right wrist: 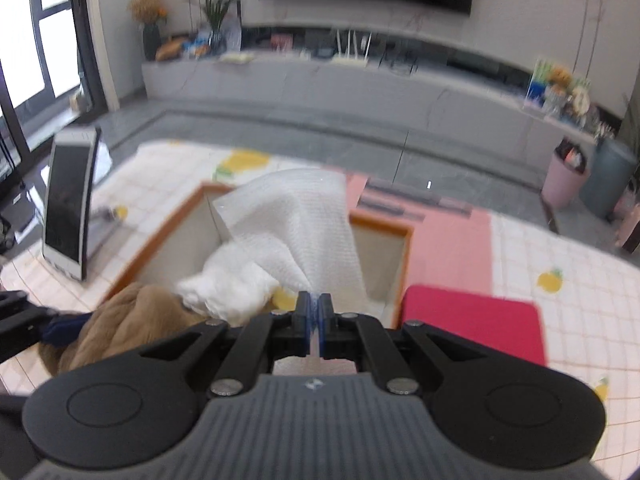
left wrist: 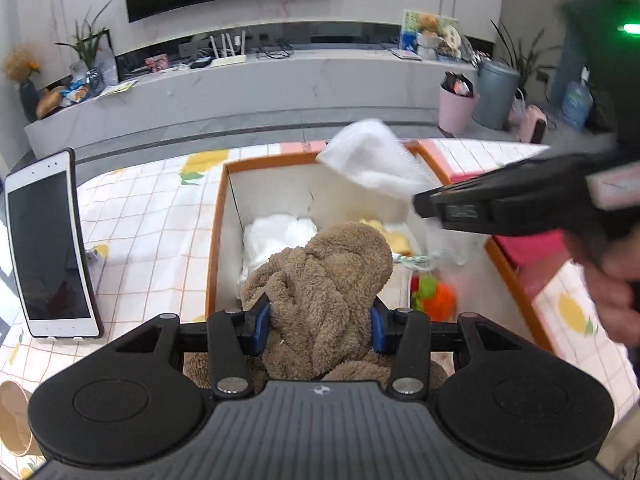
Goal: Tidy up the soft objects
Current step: 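Lift the plush with the left gripper while the right lifts the bag toward the box, then lower the plush into the box with the left gripper while the right lowers the bag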
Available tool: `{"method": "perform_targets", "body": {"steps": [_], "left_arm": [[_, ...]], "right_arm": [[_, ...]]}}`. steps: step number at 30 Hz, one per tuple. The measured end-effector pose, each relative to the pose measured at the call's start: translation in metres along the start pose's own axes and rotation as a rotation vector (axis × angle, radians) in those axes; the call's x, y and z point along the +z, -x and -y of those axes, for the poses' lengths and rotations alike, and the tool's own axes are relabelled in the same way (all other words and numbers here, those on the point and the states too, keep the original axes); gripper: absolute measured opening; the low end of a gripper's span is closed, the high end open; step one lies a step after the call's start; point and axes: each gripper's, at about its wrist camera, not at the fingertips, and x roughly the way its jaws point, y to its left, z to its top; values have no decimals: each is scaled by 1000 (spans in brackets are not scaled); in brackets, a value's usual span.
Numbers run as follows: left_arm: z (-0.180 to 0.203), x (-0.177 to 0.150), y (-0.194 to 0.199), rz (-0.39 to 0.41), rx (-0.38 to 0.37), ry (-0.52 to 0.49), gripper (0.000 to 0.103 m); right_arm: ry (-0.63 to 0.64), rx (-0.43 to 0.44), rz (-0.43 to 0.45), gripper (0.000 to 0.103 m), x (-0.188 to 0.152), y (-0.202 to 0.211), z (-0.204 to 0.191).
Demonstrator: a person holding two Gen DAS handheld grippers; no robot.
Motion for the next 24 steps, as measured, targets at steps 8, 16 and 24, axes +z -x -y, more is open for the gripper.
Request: {"method": "perform_targets", "body": {"steps": [8,16,24], "left_arm": [[10,-3,-26,-59,-35,-64,53],[25,-2,-47,-120,-24,-155,54],[-18,6,-48,-74,-29,93,53]], "right_arm": [[142,-43,-130,0,3,-58,-7],[198,-81,-180,0,1,-91,-10],[163,-46,-148,0,-5,-76,-4]]}}
